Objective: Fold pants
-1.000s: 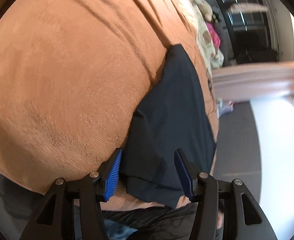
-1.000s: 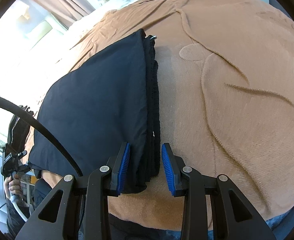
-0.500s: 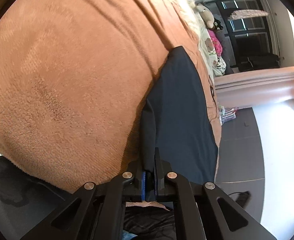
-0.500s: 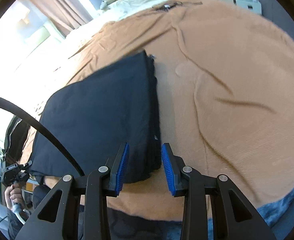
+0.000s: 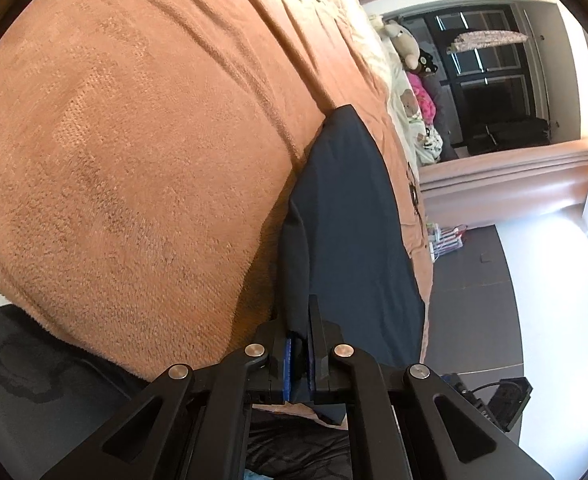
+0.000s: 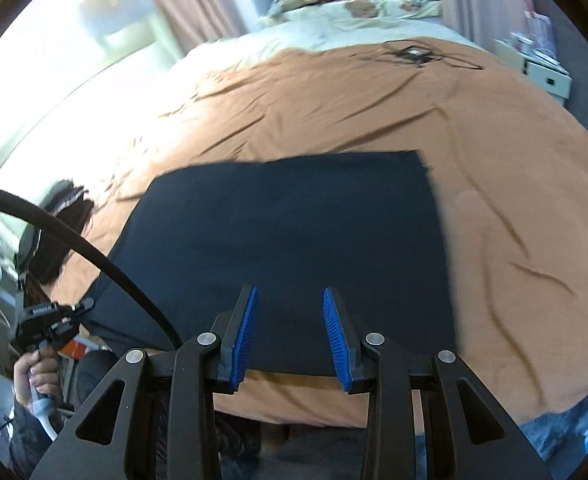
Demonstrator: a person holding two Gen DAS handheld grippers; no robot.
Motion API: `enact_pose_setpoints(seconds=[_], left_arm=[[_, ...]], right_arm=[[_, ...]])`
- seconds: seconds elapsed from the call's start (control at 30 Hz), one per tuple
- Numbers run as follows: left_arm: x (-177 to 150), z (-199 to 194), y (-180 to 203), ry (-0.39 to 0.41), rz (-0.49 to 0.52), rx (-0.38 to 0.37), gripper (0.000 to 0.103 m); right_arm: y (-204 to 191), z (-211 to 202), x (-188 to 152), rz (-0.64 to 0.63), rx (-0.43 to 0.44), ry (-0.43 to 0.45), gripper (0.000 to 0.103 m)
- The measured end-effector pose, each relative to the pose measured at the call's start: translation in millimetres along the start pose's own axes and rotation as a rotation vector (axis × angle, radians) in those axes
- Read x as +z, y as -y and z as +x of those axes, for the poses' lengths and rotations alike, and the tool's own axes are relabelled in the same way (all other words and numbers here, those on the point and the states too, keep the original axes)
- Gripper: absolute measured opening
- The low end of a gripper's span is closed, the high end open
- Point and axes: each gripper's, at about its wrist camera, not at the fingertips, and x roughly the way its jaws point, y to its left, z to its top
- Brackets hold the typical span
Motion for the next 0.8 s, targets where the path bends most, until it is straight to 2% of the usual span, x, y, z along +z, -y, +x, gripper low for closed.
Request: enact_pose_setpoints(seconds=[0.3, 0.47, 0.7, 0.8], left_arm=[[-8.2, -5.1, -10.2, 0.011, -0.033, -0.011, 0.006], [-11.6, -5.7, -13.1, 0.020, -0.048, -0.008, 0.006], [-16.1, -6.5, -14.8, 0.030, -0.066, -0.008, 0.006], [-16.0, -7.3, -14.2, 0.026, -0.063, -0.007, 0.006]], right_arm=[[-46.8, 65.8, -2.1, -0.055, 0.067, -0.085, 0.031], [-56.7, 94.4, 0.6, -0.064, 0.083, -0.104, 0.031], [-64.1, 126.7, -12.6, -0.133, 0.040, -0.168, 0.031], [-73.3, 130.6, -21.1, -0.207, -0.028, -0.232, 0.024]])
